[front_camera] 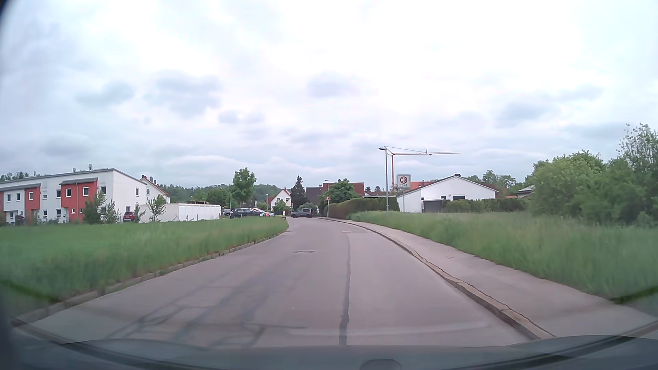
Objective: Follow the waypoints while adhering to traffic rules and regulations
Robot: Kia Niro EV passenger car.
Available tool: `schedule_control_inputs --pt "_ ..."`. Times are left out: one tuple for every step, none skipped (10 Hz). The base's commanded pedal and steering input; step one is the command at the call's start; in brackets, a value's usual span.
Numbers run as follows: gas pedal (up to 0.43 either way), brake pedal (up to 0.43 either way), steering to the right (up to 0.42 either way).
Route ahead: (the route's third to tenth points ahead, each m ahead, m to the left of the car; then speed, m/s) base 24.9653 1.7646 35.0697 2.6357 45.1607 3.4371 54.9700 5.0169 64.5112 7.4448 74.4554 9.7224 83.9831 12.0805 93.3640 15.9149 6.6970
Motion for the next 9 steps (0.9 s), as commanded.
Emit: schedule_control_inputs --pt "0.059 0.0 -0.001" --pt "0.067 0.0 -0.001" --pt "0.067 0.0 -0.001" --pt "0.067 0.0 -0.001" --pt "0.059 0.0 -0.001" --pt "0.059 0.0 -0.001" --pt "0.059 0.0 -0.001" --pt "0.059 0.0 -0.001" --pt "0.059 0.0 -0.001"
